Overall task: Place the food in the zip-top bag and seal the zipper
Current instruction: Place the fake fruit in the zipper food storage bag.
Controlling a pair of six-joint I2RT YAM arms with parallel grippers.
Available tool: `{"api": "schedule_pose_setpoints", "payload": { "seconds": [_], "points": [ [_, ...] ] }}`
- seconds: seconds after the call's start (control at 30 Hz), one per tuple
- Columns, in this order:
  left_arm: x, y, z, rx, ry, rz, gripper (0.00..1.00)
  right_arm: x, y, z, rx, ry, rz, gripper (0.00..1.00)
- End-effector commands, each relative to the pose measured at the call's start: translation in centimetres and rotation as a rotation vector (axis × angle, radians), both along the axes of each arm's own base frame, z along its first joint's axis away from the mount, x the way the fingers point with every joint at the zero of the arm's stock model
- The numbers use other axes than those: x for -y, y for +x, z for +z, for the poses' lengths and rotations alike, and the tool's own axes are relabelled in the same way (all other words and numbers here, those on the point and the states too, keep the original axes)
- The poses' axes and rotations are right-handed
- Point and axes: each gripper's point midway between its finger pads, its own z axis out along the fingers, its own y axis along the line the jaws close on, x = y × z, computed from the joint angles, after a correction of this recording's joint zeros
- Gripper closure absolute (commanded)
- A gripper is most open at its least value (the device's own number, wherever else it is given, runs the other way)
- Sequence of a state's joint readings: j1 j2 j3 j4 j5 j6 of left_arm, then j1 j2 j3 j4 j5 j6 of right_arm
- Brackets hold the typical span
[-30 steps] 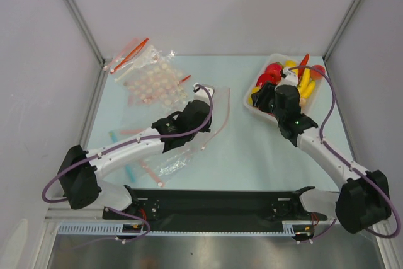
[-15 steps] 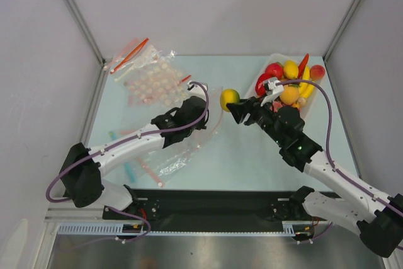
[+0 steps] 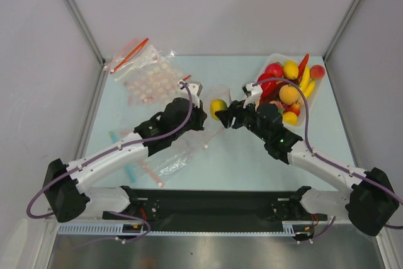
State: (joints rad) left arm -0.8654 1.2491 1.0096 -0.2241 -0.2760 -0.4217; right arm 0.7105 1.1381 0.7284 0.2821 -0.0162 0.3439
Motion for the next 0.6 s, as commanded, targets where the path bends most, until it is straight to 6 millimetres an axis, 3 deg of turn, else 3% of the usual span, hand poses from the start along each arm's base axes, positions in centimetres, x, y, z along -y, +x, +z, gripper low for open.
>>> {"api": "schedule_pose_setpoints", "payload": {
  "seconds": [0.0, 0.13, 0.2, 0.27, 0.3, 0.43, 0.57],
  "points": [
    [1.0, -0.8, 3.3, 0.059, -0.142, -0.06, 1.0, -0.6, 0.7, 2.4, 0.049, 0.046, -0.009, 0.73],
    [1.2, -1.8, 4.2, 0.072, -0.192, -0.103, 1.0, -0.2, 1.1, 2.1, 0.046, 0.041, -0.04, 0.72],
    [1.2, -2.1, 4.6, 0.076, -0.211, -0.111, 1.0, -0.3, 0.9, 2.3, 0.047, 0.047, -0.036, 0.51],
    [1.1, -2.1, 4.5, 0.069, -0.213, -0.107, 1.0, -0.1, 1.0, 2.4, 0.047, 0.05, -0.046, 0.25],
    [0.9, -1.9, 4.4, 0.069, -0.208, -0.09, 1.0, 0.1, 1.0, 2.4, 0.046, 0.05, -0.054, 0.19],
    [-0.3, -0.6, 3.1, 0.044, -0.142, 0.016, 1.0, 1.2, 0.9, 3.5, 0.066, 0.06, -0.095, 0.16],
    [-1.6, 0.1, 2.0, 0.019, -0.095, 0.105, 1.0, 2.3, 1.3, 3.2, 0.04, 0.056, -0.169, 0.22]
  ]
}}
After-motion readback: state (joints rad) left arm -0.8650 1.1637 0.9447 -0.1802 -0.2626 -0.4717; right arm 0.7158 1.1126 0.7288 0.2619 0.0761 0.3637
